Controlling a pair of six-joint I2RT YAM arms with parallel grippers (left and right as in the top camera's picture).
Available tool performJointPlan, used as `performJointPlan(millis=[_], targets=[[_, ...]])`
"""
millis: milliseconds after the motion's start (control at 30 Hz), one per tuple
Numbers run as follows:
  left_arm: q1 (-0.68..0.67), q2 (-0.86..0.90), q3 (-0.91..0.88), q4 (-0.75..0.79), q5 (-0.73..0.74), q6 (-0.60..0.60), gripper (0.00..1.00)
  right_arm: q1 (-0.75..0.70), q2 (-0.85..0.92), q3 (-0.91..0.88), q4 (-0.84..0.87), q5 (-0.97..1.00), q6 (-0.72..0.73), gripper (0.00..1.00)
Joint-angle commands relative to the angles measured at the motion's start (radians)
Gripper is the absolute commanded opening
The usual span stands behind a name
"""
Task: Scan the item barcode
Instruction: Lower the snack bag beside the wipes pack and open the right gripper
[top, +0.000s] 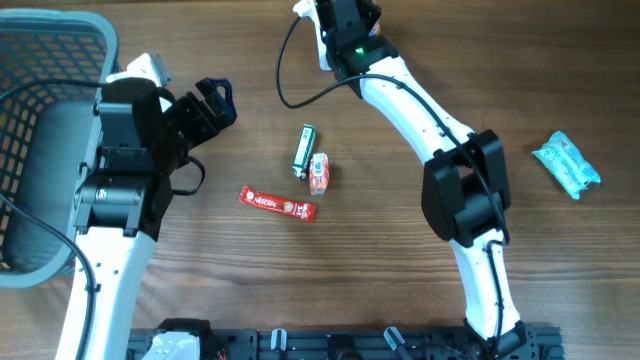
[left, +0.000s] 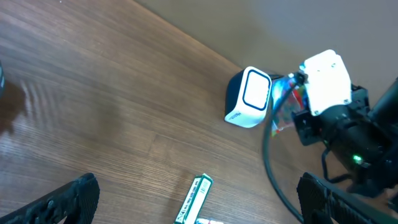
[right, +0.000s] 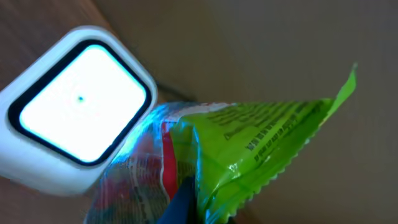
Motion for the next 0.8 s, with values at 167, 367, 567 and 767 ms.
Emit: performJointPlan(millis=[167, 367, 567, 767], targets=[[0.006, 0.004, 0.000, 0.003, -0.003, 0.023, 1.00, -0.127, -0.480, 0.018, -0.718, -0.239, 0.608, 0.05], [0.006, 0.004, 0.000, 0.003, -0.003, 0.023, 1.00, -0.358, -0.513, -0.034, -1.145, -0.493, 0.737, 0.04], [0.006, 0.004, 0.000, 0.003, -0.003, 0.023, 1.00, -0.573, -0.512, -0.328, -1.057, -0.493, 0.760, 0.13], [0.006, 0.004, 0.000, 0.003, -0.003, 0.023, 1.00, -0.673, -0.512, -0.497, -0.909, -0.530, 0.815, 0.73]])
